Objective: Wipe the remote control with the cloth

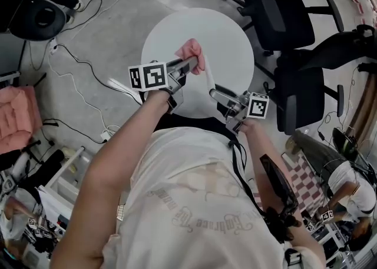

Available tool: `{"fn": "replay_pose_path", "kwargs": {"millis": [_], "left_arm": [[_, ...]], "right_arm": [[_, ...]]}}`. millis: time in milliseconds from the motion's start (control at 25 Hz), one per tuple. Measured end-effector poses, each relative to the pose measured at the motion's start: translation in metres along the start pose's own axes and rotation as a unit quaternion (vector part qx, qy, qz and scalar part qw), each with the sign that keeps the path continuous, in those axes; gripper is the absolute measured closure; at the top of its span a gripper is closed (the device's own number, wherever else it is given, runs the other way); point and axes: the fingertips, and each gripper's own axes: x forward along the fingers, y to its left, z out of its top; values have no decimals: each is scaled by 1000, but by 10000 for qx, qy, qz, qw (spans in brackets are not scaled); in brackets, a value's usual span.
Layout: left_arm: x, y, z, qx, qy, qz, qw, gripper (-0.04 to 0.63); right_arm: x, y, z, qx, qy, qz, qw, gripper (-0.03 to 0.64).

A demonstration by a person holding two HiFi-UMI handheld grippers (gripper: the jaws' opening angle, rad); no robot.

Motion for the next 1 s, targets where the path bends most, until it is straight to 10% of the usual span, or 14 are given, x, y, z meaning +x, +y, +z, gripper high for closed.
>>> {"fn": "replay_pose_path", "kwargs": {"millis": [1000], "left_arm": [[14, 17, -140, -505, 1991, 208, 9785, 569]], "right_arm": [[-10, -58, 27, 256, -788, -766, 9936, 365]]}}
